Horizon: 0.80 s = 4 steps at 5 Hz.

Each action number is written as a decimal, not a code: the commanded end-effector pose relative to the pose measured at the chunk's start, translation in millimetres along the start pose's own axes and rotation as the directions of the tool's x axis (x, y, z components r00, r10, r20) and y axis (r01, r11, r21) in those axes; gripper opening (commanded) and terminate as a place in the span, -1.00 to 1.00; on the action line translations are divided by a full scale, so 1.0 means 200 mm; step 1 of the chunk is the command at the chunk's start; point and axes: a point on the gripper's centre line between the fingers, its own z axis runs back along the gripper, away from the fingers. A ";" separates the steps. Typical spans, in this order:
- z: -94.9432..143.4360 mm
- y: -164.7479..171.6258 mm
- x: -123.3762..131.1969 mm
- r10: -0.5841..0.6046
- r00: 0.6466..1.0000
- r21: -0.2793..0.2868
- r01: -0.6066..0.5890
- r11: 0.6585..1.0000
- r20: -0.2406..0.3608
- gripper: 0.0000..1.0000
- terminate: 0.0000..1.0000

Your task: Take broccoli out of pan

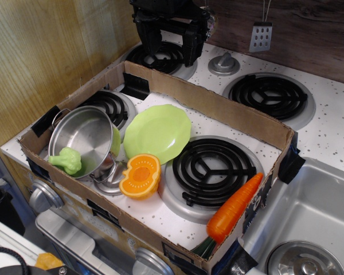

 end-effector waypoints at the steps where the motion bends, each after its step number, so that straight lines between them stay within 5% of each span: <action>1: 0.00 0.00 0.00 0.000 1.000 0.000 0.000 1.000 0.000 1.00 -1.00; 4: 0.16 0.14 -0.16 0.118 0.993 0.130 -0.117 0.985 0.004 1.00 -1.00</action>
